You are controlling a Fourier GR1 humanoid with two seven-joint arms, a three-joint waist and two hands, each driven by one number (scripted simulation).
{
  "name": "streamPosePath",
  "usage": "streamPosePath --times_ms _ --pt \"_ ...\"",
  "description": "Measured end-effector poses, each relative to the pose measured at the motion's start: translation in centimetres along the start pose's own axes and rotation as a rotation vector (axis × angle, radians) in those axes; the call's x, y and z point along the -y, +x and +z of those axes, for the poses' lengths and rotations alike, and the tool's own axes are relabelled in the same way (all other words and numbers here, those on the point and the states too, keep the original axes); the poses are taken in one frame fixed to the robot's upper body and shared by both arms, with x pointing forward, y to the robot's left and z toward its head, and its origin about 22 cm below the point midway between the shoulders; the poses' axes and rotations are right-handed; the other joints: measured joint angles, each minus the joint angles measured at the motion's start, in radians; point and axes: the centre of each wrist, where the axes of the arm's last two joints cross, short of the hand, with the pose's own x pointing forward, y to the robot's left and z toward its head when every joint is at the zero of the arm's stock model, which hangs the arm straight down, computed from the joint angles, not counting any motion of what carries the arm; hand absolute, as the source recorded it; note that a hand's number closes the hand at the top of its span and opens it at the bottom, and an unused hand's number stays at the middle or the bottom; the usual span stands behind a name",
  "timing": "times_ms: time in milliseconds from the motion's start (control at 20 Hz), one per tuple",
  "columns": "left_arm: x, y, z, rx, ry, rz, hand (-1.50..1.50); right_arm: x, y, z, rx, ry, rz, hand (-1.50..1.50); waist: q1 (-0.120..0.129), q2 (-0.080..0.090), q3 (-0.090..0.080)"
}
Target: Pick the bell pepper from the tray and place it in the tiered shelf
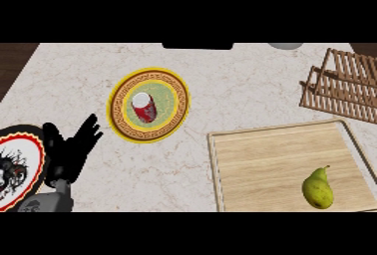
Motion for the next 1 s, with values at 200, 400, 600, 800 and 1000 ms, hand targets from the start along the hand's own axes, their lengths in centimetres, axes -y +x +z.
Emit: streamPosePath --times_ms 200,400,600,800,1000 --pt "0.0 0.2 0.2 -0.002 -0.001 0.004 0.00 0.7 0.0 0.0 0.006 0.014 0.049 1.50 -0.001 0.000 0.000" --pt "0.2 0.1 0.2 -0.003 0.007 0.005 0.00 0.5 -0.5 -0.2 -0.045 -0.043 -0.085 -1.50 -0.004 0.000 -0.001" --pt "0.0 0.2 0.2 -0.005 -0.002 0.004 0.00 1.2 -0.2 -0.3 -0.080 -0.092 -0.217 -1.50 -0.005 0.000 -0.001" --pt "-0.2 0.0 0.2 -0.003 0.003 0.006 0.00 1.9 -0.6 -0.1 -0.090 -0.121 -0.369 -1.50 -0.007 -0.001 -0.001" --pt "-0.1 0.0 0.3 -0.002 0.005 0.010 0.00 3.3 -0.4 0.0 -0.102 -0.154 -0.527 -1.50 -0.006 0.000 -0.001"
